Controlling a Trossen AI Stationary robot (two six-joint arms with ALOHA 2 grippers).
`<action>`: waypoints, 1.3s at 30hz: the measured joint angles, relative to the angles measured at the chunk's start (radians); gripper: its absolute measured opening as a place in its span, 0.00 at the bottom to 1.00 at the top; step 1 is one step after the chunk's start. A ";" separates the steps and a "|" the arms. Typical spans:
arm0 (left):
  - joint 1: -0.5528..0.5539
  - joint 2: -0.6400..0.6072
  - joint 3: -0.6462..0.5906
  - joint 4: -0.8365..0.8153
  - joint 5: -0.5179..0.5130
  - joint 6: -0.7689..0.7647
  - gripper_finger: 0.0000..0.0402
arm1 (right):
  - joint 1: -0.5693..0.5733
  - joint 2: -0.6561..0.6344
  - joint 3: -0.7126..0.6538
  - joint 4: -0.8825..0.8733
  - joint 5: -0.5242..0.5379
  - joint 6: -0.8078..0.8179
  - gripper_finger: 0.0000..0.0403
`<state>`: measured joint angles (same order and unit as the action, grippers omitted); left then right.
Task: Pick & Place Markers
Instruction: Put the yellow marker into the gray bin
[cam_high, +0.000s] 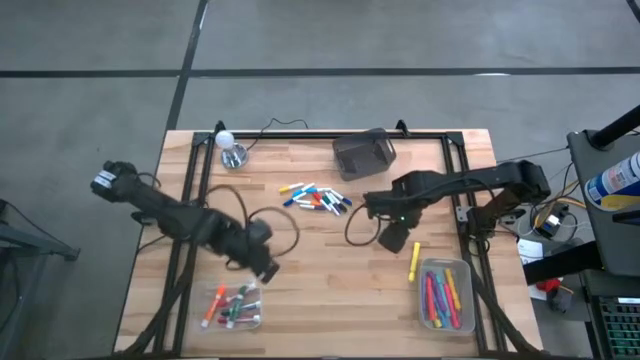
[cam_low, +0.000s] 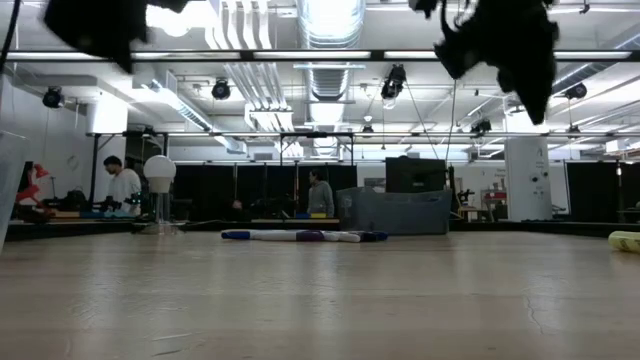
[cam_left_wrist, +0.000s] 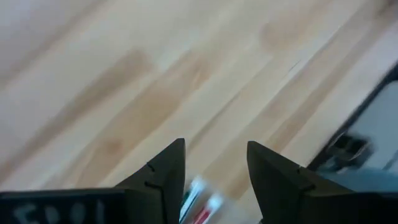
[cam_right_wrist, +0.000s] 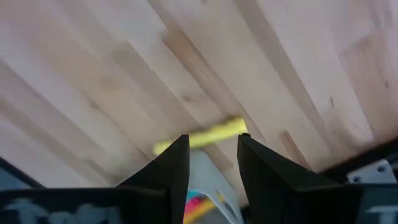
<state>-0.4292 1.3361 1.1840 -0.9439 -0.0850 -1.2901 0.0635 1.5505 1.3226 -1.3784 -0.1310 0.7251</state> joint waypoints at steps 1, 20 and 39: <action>0.024 0.000 0.012 0.020 -0.006 0.030 0.40 | 0.001 -0.005 -0.029 0.000 -0.005 -0.009 0.32; 0.434 0.000 0.273 0.255 -0.088 0.965 0.41 | -0.001 -0.186 -0.431 0.352 -0.115 0.581 0.34; 0.560 -0.012 0.447 0.238 0.002 1.318 0.41 | 0.002 -0.120 -0.544 0.430 -0.082 0.978 0.63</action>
<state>0.1310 1.3243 1.6312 -0.7062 -0.0830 0.0276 0.0655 1.4307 0.7788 -0.9480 -0.2133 1.7033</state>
